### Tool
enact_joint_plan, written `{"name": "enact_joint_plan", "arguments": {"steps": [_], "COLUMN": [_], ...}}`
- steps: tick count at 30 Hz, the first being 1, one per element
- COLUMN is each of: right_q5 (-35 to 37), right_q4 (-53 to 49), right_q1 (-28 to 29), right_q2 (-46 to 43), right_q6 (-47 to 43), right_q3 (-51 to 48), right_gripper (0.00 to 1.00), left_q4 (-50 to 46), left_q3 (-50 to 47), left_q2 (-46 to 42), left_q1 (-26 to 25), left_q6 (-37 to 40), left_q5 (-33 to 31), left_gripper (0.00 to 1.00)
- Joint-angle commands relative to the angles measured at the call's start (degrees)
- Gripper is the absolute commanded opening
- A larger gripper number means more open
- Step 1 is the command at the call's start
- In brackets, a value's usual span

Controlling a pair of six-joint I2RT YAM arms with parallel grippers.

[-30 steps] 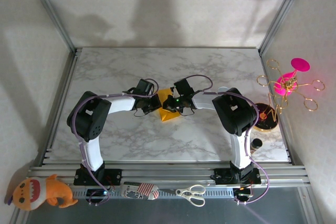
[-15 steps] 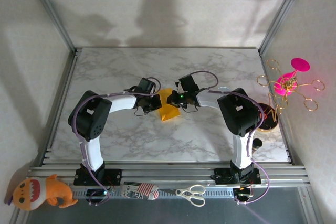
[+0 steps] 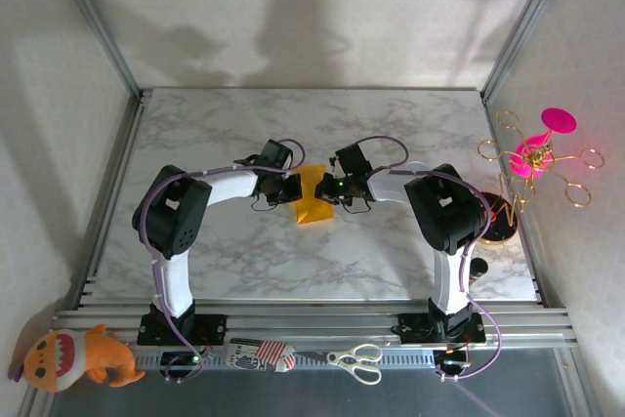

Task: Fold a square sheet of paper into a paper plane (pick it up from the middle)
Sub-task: Fold the triangle a second time at the center of the table.

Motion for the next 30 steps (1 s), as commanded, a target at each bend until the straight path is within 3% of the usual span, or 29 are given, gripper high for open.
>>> {"name": "enact_joint_plan", "arguments": {"steps": [1,8,16,30], "right_q5": [1.2,-1.6,-4.1,0.2], "right_q4": [-1.2,1.0,0.9,-1.2], "right_q1": [-0.2,-0.2,0.9,1.0], "right_q2": [0.0,-4.2,-1.5,1.3], "right_q6": [0.7,-1.4,-0.9,1.9], "right_q3": [-1.7,-1.0,-1.9,-4.0], "right_gripper": [0.01,0.02,0.02,0.01], "left_q4": [-4.0,-4.7,-5.1,-5.3], "left_q3": [0.9,1.2,2.2,4.2], "left_q2": [2.6,3.0,3.6,0.0], "left_q1": [0.5,0.7,0.7,0.5], "left_q6": [3.0,3.9,4.8,3.0], "left_q5": [-1.4,-1.1,-0.7,0.3], "left_gripper": [0.00,0.00,0.00,0.00]}}
